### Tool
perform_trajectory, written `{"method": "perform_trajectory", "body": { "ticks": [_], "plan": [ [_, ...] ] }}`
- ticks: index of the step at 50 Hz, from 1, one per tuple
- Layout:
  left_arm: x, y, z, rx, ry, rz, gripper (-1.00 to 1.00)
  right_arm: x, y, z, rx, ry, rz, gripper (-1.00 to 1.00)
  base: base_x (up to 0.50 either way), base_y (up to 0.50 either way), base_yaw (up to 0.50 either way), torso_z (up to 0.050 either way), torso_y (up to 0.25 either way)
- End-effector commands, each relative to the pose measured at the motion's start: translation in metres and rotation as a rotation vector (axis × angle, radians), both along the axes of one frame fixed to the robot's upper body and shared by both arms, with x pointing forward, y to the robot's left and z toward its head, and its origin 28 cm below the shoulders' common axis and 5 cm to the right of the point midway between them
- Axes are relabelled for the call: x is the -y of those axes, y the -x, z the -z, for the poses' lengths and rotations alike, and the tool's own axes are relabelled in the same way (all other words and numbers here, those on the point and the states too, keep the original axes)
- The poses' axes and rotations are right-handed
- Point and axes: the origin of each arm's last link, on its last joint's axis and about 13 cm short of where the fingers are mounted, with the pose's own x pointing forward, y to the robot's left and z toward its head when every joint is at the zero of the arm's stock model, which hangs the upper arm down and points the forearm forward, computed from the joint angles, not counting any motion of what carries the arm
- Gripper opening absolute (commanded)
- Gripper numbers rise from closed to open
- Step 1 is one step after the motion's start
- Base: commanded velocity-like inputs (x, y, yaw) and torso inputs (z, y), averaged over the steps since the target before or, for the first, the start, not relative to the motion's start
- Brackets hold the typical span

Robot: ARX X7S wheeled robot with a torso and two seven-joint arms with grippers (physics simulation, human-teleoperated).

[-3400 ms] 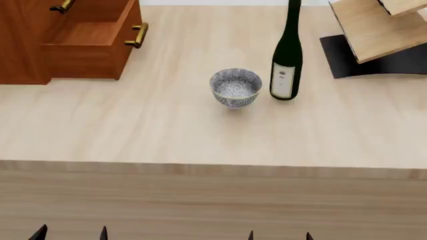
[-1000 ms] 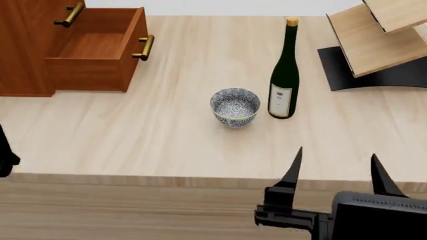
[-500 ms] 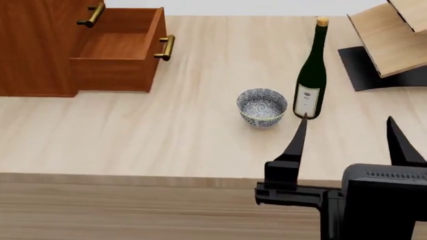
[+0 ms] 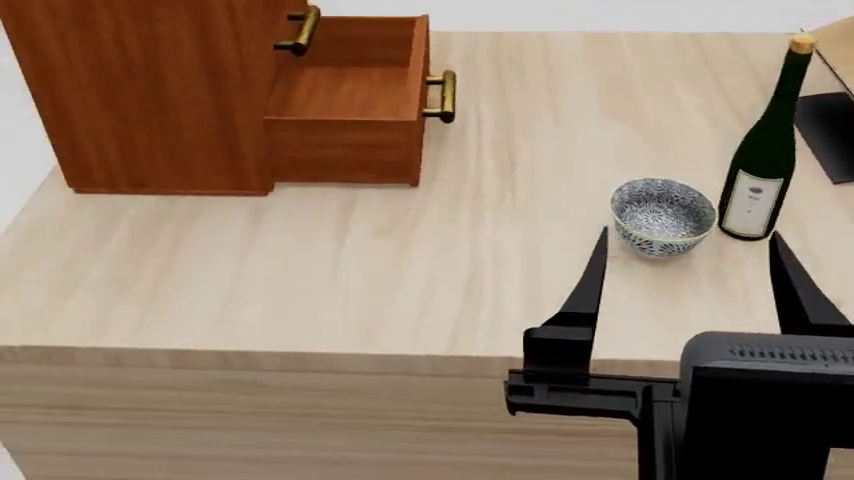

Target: Put the bowl in the bottom drawer of the cabinet.

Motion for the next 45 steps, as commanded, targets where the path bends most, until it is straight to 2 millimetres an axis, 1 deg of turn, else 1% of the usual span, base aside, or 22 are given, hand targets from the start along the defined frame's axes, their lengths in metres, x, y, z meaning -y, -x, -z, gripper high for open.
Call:
{"method": "perform_trajectory", "body": {
  "ticks": [1,37,45],
  "plan": [
    [0.0009,-0.0001,-0.0011,0.001,-0.004,0.003,1.0,0.0,0.0005,-0.0001,0.0,-0.002,-0.004,1.0,0.0,0.5,0.0,0.0,0.0],
    [0.0058,-0.0024,-0.0031,-0.002,-0.015,0.018,1.0,0.0023,0.0008,0.0054,0.002,-0.023,-0.012,1.0,0.0,0.5,0.0,0.0,0.0],
    [0.0063,-0.0035,-0.0022,-0.005,-0.017,0.02,1.0,0.0035,0.0019,0.006,0.012,-0.049,-0.012,1.0,0.0,0.03,0.0,0.0,0.0]
  ]
}}
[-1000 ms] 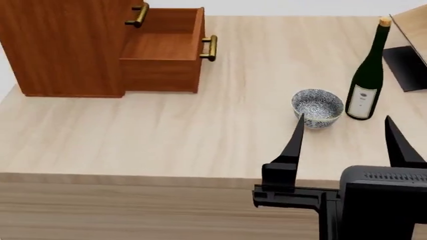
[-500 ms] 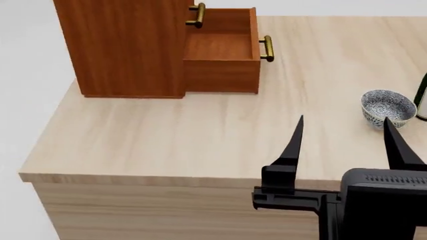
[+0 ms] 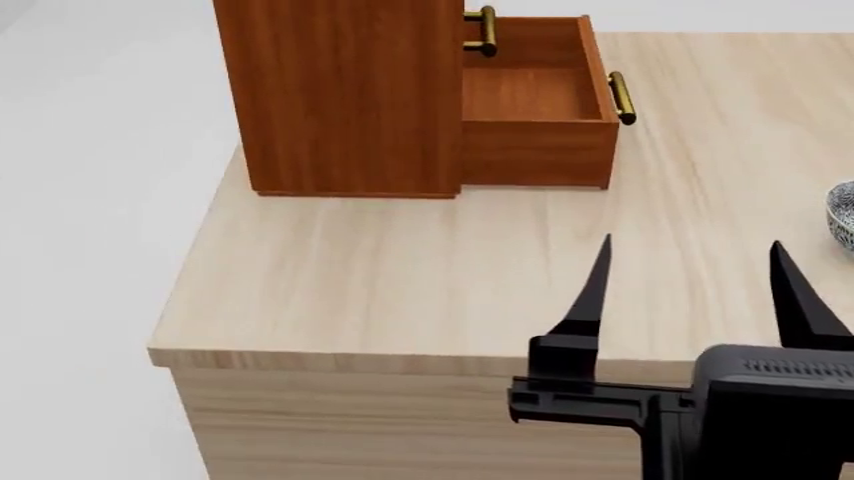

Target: Put the bowl in the bottom drawer of the cabinet.

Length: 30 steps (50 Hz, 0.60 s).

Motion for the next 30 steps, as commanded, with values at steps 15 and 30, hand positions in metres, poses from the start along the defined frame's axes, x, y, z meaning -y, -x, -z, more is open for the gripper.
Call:
{"method": "perform_trajectory", "body": {
  "ticks": [15,30],
  "plan": [
    [0.0024,-0.0005,-0.0001,-0.005,-0.006,0.012,1.0,0.0025,0.0022,0.0012,0.001,-0.024,0.01,1.0,0.08,0.0,0.0,0.0,0.0],
    [0.003,-0.0014,-0.0001,-0.003,-0.003,0.014,1.0,0.0028,0.0024,0.0023,-0.002,-0.024,0.01,1.0,0.31,0.0,0.0,0.0,0.0]
  ]
}}
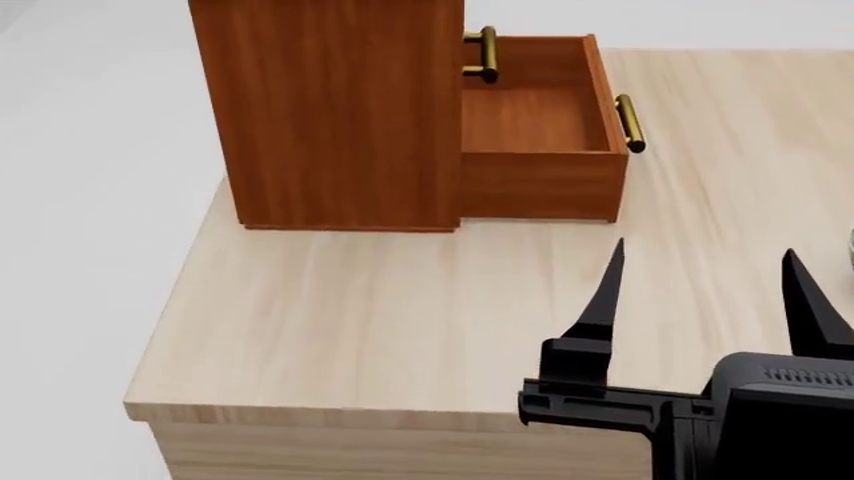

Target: Put the bowl in the bottom drawer of the cabinet.

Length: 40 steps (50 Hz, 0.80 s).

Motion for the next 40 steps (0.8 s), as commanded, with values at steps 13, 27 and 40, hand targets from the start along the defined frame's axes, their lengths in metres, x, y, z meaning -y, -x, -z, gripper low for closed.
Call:
{"method": "perform_trajectory", "body": {
  "ticks": [13,27,40],
  "plan": [
    [0.0009,-0.0004,-0.0003,0.012,0.005,0.005,1.0,0.0006,0.0002,0.0003,0.0,-0.006,-0.003,1.0,0.33,0.0,0.0,0.0,0.0],
    [0.0015,0.0001,0.0004,0.01,0.004,0.008,1.0,0.0011,0.0003,0.0014,-0.002,-0.007,-0.005,1.0,0.37,0.0,0.0,0.0,0.0],
    [0.0021,0.0002,0.0002,0.01,0.006,0.01,1.0,0.0016,0.0009,0.0006,-0.001,-0.008,-0.004,1.0,0.41,0.0,0.0,0.0,0.001]
  ]
}}
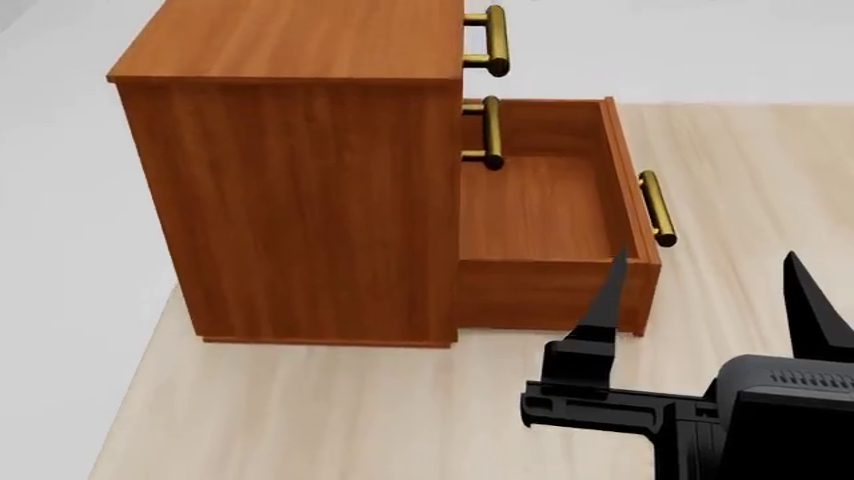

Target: Put the bowl in the bottom drawer of the cabinet.

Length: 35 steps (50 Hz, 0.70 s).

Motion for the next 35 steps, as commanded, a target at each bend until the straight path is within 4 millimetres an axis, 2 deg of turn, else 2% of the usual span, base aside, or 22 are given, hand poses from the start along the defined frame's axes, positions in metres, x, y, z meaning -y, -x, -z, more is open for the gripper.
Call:
{"method": "perform_trajectory", "body": {
  "ticks": [1,35],
  "plan": [
    [0.0005,0.0001,0.0001,0.0,0.001,0.002,1.0,0.0003,0.0004,-0.0005,0.0,0.0,0.001,1.0,0.41,0.0,0.0,0.0,0.0],
    [0.0019,-0.0016,0.0006,0.009,-0.001,0.02,1.0,0.0012,0.0015,0.0004,-0.001,-0.005,0.001,1.0,0.42,0.0,0.0,0.0,0.001]
  ]
}}
